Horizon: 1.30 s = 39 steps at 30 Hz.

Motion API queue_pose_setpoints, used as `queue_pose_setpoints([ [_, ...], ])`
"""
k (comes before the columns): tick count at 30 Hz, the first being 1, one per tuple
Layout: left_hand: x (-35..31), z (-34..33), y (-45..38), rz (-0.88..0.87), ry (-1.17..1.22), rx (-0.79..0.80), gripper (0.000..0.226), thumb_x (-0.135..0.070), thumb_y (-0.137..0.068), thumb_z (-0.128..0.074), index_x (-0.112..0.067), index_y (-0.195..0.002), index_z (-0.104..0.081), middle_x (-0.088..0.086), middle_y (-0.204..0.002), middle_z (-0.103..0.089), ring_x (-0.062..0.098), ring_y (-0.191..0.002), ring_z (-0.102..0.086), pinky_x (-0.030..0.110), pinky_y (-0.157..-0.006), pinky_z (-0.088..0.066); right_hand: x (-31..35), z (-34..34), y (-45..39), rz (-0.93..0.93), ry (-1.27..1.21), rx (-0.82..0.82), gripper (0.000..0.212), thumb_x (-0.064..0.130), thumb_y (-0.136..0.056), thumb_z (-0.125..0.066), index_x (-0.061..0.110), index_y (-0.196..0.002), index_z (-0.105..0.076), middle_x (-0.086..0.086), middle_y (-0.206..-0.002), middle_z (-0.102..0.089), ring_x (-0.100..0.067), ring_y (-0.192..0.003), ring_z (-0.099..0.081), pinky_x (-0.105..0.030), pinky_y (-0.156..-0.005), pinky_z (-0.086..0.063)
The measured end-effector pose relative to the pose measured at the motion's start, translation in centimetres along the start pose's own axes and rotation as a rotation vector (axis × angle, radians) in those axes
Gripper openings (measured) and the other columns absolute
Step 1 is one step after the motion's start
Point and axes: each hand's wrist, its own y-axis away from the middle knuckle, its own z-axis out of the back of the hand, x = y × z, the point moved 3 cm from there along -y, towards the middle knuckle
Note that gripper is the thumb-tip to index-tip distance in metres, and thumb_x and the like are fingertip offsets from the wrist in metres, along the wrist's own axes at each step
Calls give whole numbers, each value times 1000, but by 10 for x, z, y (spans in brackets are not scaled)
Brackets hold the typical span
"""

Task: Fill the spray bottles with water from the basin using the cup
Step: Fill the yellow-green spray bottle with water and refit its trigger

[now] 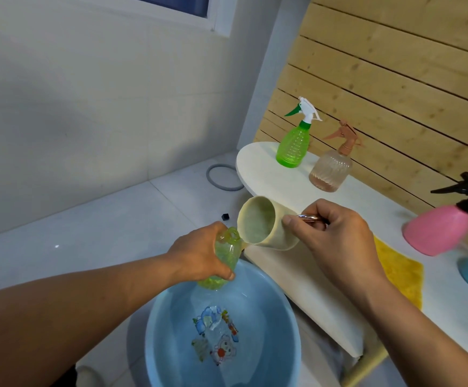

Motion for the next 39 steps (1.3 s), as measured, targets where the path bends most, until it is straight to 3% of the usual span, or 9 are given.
queue_pose_setpoints([
  [21,-8,-1,5,-37,-76,-5,86,-48,-63,-94,-38,-134,-48,-15,-119,-62,17,-108,-63,38,-93,-55,16,3,6,154,198,-91,30,43,-86,-74,20,-71,-60,3,-66,-55,-15,-66,-53,-37,-62,-41],
  [39,-13,-2,7,-47,-69,-2,88,-48,-63,-95,-37,-136,-47,-12,-123,-61,17,-110,-61,37,-93,-54,24,4,15,343,394,-194,25,44,-87,-71,25,-74,-62,9,-69,-48,-17,-66,-46,-30,-56,-28],
])
